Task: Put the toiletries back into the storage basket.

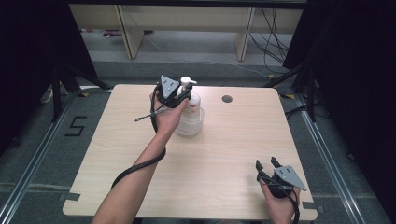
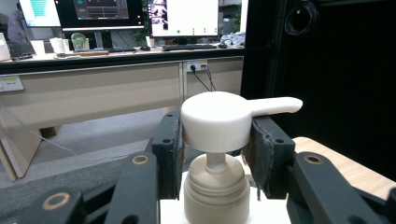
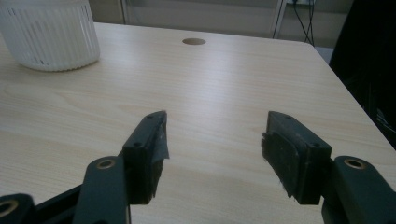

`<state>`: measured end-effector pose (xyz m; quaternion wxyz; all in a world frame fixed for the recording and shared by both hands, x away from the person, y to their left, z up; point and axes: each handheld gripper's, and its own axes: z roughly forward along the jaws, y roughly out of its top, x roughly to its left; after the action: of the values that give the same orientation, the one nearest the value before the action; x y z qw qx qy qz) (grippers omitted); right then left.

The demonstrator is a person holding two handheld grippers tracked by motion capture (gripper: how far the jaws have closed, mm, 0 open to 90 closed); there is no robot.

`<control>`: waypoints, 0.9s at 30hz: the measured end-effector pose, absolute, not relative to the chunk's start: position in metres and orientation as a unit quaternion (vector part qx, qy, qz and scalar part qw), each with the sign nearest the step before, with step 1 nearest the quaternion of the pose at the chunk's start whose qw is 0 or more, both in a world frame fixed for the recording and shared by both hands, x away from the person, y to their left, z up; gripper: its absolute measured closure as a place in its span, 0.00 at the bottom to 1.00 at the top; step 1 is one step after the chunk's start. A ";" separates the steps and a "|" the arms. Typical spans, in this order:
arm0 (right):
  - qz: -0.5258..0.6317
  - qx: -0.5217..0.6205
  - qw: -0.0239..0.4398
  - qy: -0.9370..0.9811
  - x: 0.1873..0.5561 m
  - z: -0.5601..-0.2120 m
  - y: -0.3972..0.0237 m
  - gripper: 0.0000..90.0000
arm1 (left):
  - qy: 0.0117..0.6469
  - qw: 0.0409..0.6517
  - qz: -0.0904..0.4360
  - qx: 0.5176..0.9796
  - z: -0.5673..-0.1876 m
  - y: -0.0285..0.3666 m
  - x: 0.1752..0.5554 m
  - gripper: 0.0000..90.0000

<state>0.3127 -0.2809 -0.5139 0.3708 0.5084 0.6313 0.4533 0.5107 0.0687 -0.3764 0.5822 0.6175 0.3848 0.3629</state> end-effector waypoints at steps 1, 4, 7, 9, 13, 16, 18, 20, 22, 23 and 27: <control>0.452 0.508 0.370 0.632 0.313 -0.514 -0.281 0.45 | 0.385 0.582 0.363 0.618 -0.376 0.069 0.511 0.64; 0.451 0.510 0.372 0.631 0.312 -0.514 -0.281 0.45 | 0.387 0.583 0.360 0.617 -0.376 0.069 0.510 0.61; 0.452 0.509 0.372 0.631 0.312 -0.514 -0.281 0.45 | 0.386 0.583 0.354 0.621 -0.376 0.070 0.509 0.53; 0.450 0.512 0.369 0.632 0.312 -0.513 -0.280 0.45 | 0.386 0.584 0.352 0.622 -0.376 0.070 0.508 0.51; 0.447 0.512 0.372 0.632 0.312 -0.513 -0.280 0.45 | 0.387 0.582 0.350 0.624 -0.376 0.071 0.505 0.41; 0.447 0.512 0.372 0.632 0.312 -0.513 -0.280 0.45 | 0.390 0.581 0.347 0.625 -0.376 0.072 0.503 0.38; 0.447 0.512 0.372 0.632 0.312 -0.513 -0.280 0.44 | 0.390 0.580 0.345 0.627 -0.377 0.074 0.501 0.36; 0.448 0.511 0.371 0.633 0.312 -0.513 -0.280 0.44 | 0.389 0.580 0.344 0.628 -0.377 0.075 0.499 0.36; 0.448 0.512 0.373 0.631 0.312 -0.513 -0.280 0.44 | 0.387 0.580 0.342 0.630 -0.377 0.077 0.497 0.35; 0.451 0.512 0.367 0.632 0.312 -0.514 -0.280 0.44 | 0.387 0.582 0.340 0.629 -0.377 0.077 0.495 0.35; 0.448 0.511 0.371 0.632 0.312 -0.513 -0.280 0.44 | 0.380 0.583 0.339 0.633 -0.375 0.080 0.488 0.35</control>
<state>0.3121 -0.2800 -0.5134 0.3711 0.5112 0.6324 0.4483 0.4882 0.0797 -0.3751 0.5831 0.6332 0.3798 0.3388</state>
